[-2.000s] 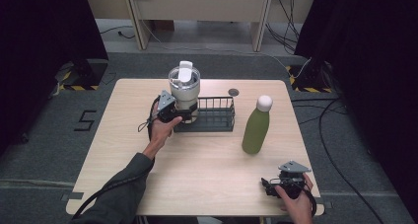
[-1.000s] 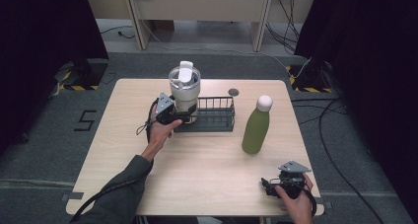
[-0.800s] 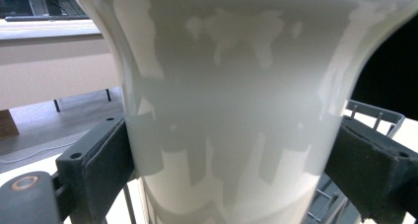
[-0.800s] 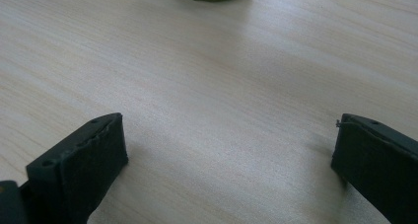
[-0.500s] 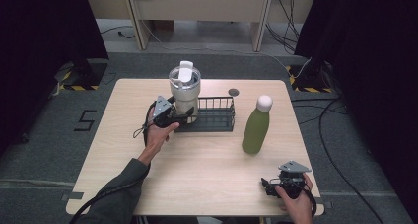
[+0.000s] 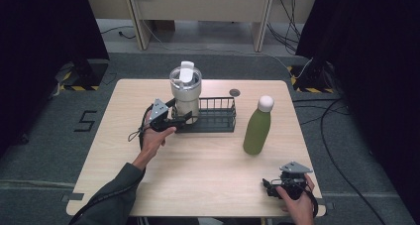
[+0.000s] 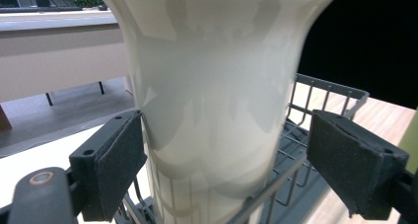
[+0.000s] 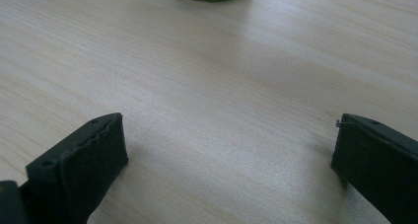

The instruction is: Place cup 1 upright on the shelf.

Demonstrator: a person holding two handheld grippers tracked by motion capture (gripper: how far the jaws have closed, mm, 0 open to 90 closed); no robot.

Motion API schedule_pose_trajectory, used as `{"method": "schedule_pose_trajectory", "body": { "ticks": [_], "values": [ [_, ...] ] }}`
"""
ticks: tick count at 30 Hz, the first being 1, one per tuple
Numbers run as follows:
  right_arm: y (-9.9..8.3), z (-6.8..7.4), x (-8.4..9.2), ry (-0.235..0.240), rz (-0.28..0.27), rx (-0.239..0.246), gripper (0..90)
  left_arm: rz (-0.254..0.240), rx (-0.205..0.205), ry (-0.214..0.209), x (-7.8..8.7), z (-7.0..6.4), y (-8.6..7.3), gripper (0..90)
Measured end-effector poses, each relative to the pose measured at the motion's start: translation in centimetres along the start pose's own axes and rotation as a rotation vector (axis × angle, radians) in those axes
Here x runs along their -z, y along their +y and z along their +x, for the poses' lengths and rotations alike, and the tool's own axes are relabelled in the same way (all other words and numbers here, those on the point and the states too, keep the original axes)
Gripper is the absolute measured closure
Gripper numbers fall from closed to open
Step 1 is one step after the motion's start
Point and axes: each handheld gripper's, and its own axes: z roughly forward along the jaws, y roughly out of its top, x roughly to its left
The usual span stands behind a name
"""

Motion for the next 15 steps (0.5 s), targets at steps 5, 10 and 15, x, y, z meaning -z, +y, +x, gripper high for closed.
{"method": "schedule_pose_trajectory", "body": {
  "ticks": [5,10,15],
  "values": [
    [0.0,0.0,0.0,0.000,0.000,0.000,0.4,0.015,0.019,-0.029,1.0,-0.5,0.0,14.4],
    [0.0,0.0,0.0,0.000,0.000,0.000,0.4,0.024,0.018,-0.053,1.9,-0.9,-0.1,14.4],
    [0.0,0.0,0.0,0.000,0.000,0.000,0.4,0.027,0.029,-0.064,2.8,-1.2,0.0,14.4]
  ]
}}
